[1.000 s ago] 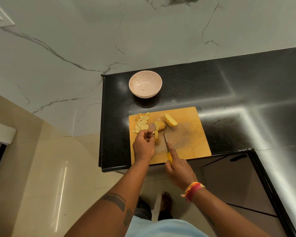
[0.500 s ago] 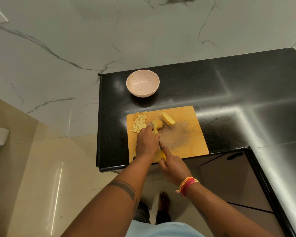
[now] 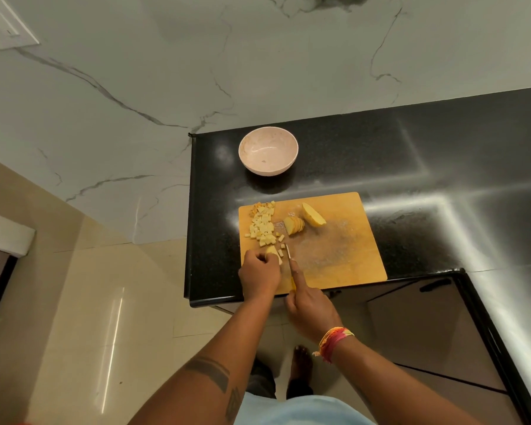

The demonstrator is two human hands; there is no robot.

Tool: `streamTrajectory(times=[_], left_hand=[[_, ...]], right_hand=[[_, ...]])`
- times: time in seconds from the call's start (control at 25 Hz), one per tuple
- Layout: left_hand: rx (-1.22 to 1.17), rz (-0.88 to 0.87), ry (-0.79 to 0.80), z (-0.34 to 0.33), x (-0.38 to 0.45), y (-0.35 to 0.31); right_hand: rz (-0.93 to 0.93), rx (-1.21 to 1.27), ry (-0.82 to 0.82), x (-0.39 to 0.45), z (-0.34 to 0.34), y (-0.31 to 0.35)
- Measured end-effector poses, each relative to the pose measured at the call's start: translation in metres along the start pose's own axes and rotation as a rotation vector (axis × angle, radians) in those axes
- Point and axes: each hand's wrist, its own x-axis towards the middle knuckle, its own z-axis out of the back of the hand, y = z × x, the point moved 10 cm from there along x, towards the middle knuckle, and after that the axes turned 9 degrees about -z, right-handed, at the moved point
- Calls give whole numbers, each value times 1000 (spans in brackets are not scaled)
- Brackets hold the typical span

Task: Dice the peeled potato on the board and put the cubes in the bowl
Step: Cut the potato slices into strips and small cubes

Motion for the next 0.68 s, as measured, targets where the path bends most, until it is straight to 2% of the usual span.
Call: streamTrajectory(times=[0.16, 0.32, 0.36, 0.48, 0.68], left_hand=[[-88, 71, 1, -2, 5, 3], [-452, 199, -103, 1, 15, 1], [-482, 207, -124, 3, 19, 0], [-424, 164, -141, 11, 27, -1], [-344, 73, -77, 8, 22, 0]], right_hand=[[34, 29, 1, 15, -4, 20], [4, 34, -52, 14, 8, 12], [-17, 36, -56, 13, 9, 8], [-30, 15, -21, 13, 6, 8], [8, 28, -38, 19, 7, 22]])
